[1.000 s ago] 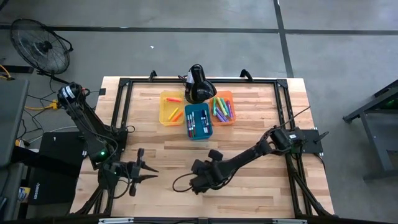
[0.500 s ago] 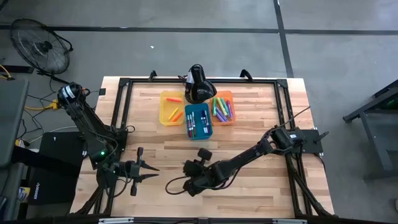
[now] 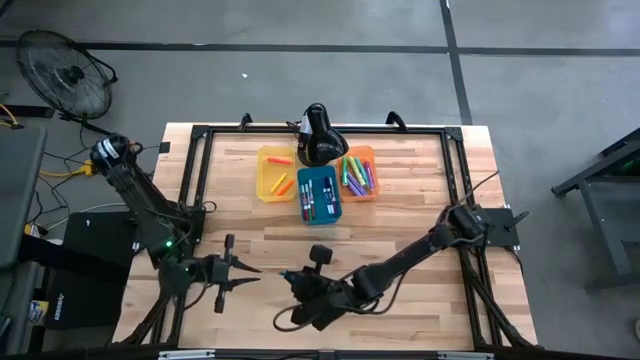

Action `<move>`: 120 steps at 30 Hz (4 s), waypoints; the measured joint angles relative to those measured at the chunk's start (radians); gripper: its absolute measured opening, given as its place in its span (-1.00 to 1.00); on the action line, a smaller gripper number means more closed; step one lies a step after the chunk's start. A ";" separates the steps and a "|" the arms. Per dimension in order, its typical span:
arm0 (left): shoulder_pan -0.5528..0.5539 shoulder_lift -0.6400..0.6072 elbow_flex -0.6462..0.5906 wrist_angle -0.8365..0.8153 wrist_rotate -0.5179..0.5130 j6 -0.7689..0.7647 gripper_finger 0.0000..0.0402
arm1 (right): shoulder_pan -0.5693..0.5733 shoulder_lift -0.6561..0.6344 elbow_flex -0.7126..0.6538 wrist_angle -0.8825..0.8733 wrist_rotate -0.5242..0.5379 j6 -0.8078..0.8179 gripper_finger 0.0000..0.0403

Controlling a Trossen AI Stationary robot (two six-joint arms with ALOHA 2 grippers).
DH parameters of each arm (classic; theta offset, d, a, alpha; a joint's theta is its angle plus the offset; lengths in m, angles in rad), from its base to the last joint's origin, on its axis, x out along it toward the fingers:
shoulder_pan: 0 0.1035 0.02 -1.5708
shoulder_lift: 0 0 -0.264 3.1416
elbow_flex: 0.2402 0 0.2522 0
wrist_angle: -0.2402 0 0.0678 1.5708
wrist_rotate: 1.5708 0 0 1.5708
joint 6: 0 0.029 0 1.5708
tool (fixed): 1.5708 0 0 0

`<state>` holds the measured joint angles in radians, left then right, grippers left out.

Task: Pick & Place Markers
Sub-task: Put the blue mini marker into the yellow bin

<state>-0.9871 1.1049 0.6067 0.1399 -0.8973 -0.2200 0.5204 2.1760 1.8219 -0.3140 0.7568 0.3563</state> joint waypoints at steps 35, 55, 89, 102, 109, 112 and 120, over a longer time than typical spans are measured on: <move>0.375 0.174 -0.001 0.551 0.575 0.194 0.01 | 0.108 -0.076 0.001 0.060 0.214 -0.157 -0.88; 0.379 0.174 0.001 0.545 0.625 0.197 -0.01 | 0.085 -0.077 0.000 0.126 0.246 -0.220 -0.89; 0.379 0.174 0.000 0.569 0.573 0.250 -0.27 | 0.022 -0.077 0.000 0.314 0.101 -0.355 -0.89; 0.378 0.172 0.000 0.569 0.569 0.302 -0.80 | 0.018 -0.077 0.000 0.334 0.101 -0.361 -0.90; 0.378 0.173 0.000 0.568 0.573 0.290 -0.80 | 0.016 -0.077 0.000 0.335 0.108 -0.362 -0.64; 0.378 0.173 0.000 0.564 0.572 0.290 -0.81 | 0.016 -0.077 0.001 0.350 0.147 -0.370 -0.43; 0.378 0.173 0.000 0.519 0.526 0.292 -0.81 | 0.041 -0.078 0.001 0.511 0.314 -0.565 -0.09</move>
<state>-0.6086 1.2781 0.6064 0.6590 -0.3717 0.0715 0.5611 2.0979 1.8225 0.1969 1.0705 -0.2091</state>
